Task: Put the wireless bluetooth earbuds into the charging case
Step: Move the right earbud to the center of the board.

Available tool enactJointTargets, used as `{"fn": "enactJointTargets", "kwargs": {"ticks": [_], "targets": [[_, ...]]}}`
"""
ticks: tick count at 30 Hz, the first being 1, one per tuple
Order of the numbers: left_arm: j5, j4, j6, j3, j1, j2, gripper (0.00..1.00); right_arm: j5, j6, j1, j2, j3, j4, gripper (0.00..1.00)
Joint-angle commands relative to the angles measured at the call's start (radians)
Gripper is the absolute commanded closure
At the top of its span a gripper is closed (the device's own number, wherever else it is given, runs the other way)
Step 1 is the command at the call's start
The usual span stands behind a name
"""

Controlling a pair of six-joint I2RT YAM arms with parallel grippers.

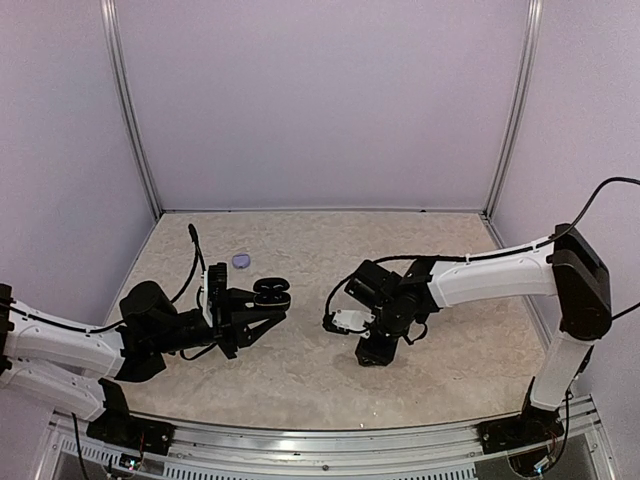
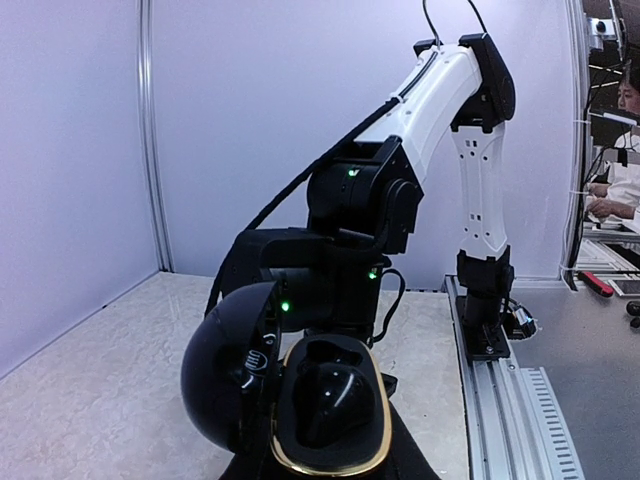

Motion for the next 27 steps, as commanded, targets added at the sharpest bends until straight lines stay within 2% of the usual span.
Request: {"fn": "enactJointTargets", "kwargs": {"ticks": [1, 14, 27], "targets": [[0.015, 0.045, 0.002, -0.006, 0.007, 0.002, 1.0, 0.048, -0.021, 0.016, 0.044, 0.036, 0.001, 0.55], [0.013, 0.04, 0.013, -0.006, 0.008, -0.001, 1.0, 0.144, -0.014, -0.003, 0.138, 0.1, 0.027, 0.58], [0.008, 0.037, 0.014, -0.003, 0.01, -0.003, 1.0, 0.121, 0.052, -0.083, 0.124, 0.139, 0.021, 0.6]]}}
